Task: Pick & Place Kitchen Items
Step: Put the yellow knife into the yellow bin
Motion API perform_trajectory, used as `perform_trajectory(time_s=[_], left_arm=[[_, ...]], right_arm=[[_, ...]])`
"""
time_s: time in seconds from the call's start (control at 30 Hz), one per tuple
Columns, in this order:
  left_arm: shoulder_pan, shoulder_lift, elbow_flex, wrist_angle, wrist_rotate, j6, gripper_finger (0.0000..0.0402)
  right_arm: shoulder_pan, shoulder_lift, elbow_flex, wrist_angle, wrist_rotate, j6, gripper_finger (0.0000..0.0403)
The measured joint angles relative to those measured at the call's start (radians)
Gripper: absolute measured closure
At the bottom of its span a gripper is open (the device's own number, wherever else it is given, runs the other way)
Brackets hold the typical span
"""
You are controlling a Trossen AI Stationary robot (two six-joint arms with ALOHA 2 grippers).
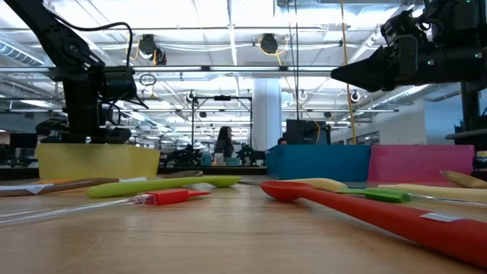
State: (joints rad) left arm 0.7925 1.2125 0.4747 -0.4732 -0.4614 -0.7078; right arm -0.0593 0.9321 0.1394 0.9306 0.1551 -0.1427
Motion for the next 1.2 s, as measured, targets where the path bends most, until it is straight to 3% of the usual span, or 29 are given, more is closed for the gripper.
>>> perform_trajectory(time_s=[0.73, 0.97, 1.2], left_arm=[[-0.038, 0.0, 0.0, 0.044, -0.001, 0.012, 0.0309], [-0.109, -0.027, 0.0, 0.167, 0.0, 0.084, 0.0309], [-0.181, -0.151, 0.002, 0.268, 0.019, 0.149, 0.0309]], right_arm=[[0.01, 0.0, 0.0, 0.021, -0.002, 0.105, 0.0312], [0.081, 0.0, 0.0, 0.067, -0.003, 0.105, 0.0312], [0.178, 0.0, 0.001, 0.123, 0.009, 0.105, 0.0312]])
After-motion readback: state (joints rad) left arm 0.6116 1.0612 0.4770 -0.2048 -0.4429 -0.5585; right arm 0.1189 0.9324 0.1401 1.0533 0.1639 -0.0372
